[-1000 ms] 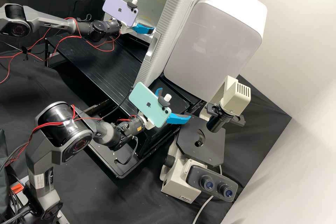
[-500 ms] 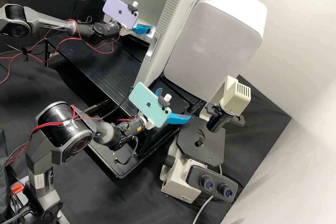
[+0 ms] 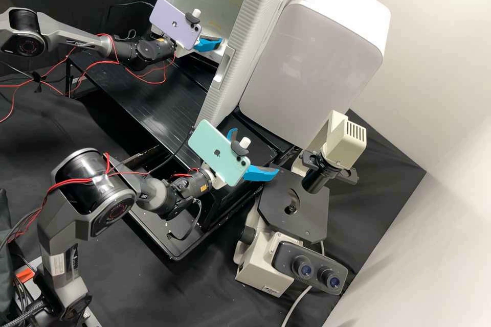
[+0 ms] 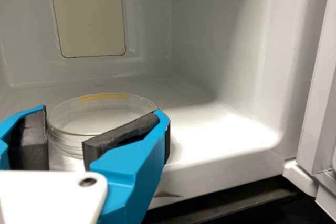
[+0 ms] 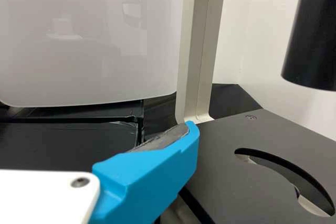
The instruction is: Take the petri dish out of the incubator
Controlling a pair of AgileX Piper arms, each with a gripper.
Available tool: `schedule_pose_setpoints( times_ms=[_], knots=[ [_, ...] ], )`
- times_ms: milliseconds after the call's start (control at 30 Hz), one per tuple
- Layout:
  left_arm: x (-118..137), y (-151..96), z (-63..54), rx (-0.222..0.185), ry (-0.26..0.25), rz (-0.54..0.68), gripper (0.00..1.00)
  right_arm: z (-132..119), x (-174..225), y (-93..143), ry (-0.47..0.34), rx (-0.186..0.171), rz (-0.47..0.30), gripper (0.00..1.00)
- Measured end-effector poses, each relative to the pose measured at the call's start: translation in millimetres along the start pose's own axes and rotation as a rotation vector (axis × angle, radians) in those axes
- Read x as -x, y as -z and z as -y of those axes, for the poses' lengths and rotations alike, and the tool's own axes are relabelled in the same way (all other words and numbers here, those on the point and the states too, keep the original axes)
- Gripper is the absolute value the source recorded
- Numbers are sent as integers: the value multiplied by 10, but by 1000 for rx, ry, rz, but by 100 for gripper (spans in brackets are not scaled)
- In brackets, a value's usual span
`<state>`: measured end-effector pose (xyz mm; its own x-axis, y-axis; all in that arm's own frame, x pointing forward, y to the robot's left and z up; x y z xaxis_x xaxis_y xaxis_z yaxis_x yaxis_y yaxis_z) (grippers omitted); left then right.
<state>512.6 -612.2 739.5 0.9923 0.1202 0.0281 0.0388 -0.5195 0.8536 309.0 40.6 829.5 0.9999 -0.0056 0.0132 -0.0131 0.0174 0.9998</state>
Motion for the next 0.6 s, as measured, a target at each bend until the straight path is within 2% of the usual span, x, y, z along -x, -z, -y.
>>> schedule_pose_setpoints(
  times_ms=[233, 467, 600],
  knots=[
    [8, 27, 72, -12, -3, -1, 0, 0, 0, 0, 0, 0, 0, 100],
    [46, 58, 89, -29, -17, -3, 0, 0, 0, 0, 0, 0, 0, 100],
    [93, 81, 89, -4, -14, 2, 0, 0, 0, 0, 0, 0, 0, 100]
  ],
)
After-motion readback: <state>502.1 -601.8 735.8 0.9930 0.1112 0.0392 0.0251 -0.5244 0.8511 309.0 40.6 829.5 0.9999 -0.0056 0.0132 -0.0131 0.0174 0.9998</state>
